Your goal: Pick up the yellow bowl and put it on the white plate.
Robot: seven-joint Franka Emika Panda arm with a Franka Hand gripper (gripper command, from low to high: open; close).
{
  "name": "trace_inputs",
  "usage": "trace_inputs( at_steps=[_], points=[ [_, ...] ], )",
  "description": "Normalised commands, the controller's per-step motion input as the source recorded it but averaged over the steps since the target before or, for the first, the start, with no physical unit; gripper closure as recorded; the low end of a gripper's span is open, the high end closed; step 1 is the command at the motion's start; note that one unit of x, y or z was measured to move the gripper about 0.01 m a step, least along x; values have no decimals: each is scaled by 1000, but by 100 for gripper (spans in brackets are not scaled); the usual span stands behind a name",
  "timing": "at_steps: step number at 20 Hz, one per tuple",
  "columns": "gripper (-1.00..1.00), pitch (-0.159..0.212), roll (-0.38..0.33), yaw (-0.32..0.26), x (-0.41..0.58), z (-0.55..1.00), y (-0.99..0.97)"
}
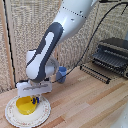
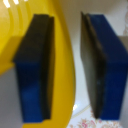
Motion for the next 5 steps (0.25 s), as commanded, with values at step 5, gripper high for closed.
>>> trace_inputs(
  at_steps=[5],
  points=[
    [-100,32,52,72,178,755,-83]
  ],
)
